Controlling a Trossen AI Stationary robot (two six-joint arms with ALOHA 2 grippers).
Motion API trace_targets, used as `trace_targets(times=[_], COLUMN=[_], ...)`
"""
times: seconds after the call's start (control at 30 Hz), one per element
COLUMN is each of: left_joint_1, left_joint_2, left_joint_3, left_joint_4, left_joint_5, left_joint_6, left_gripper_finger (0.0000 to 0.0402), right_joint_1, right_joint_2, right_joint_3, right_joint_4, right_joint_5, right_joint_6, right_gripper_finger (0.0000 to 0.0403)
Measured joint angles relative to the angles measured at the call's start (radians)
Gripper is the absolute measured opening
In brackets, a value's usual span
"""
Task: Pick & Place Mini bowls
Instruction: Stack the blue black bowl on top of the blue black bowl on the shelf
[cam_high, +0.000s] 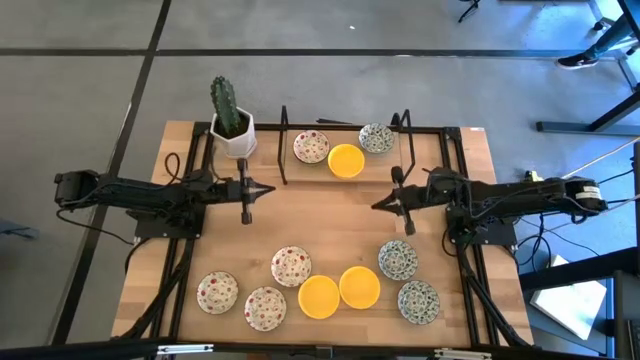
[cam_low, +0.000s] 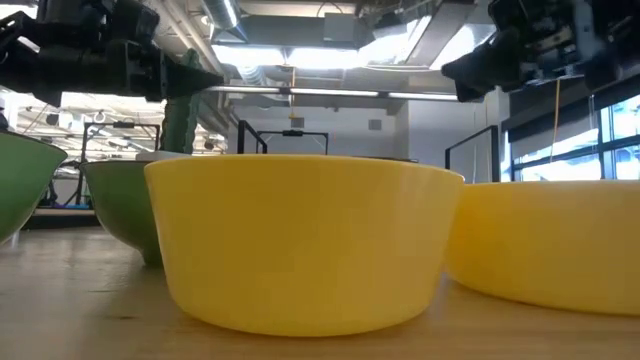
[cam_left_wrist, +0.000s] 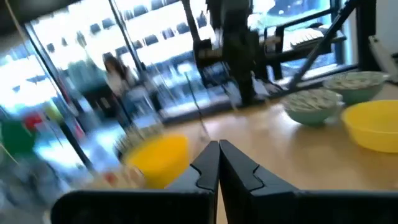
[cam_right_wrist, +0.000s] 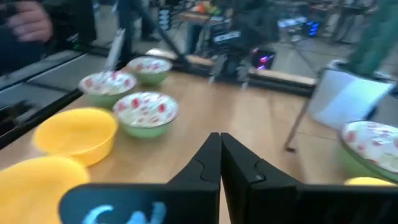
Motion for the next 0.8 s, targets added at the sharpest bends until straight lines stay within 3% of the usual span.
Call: trace_targets(times=[0.23,0.53,0.8], left_joint_1=[0.045,0.086,0.151], left_joint_2=[0.0,0.001,0.001], left_joint_3=[0.001,0.001,0.017], left_joint_4=[0.165,0.086,0.042], left_joint_5=[0.007,-0.001,-0.035], left_joint_6=[-0.009,-0.063,-0.047], left_gripper_finger=[0.0003,0.0002,0.0002], right_joint_1=[-0.11,-0.173,-0.173], right_joint_2=[0.0,0.024,0.082], right_joint_3=[0.007,-0.024,-0.027], right_joint_4=[0.021,-0.014,-0.01], right_joint_5=[-0.038,-0.096,-0.011], right_joint_6=[0.029,0.038,0.133], right_gripper_finger=[0.0006,0.0006,0.0006])
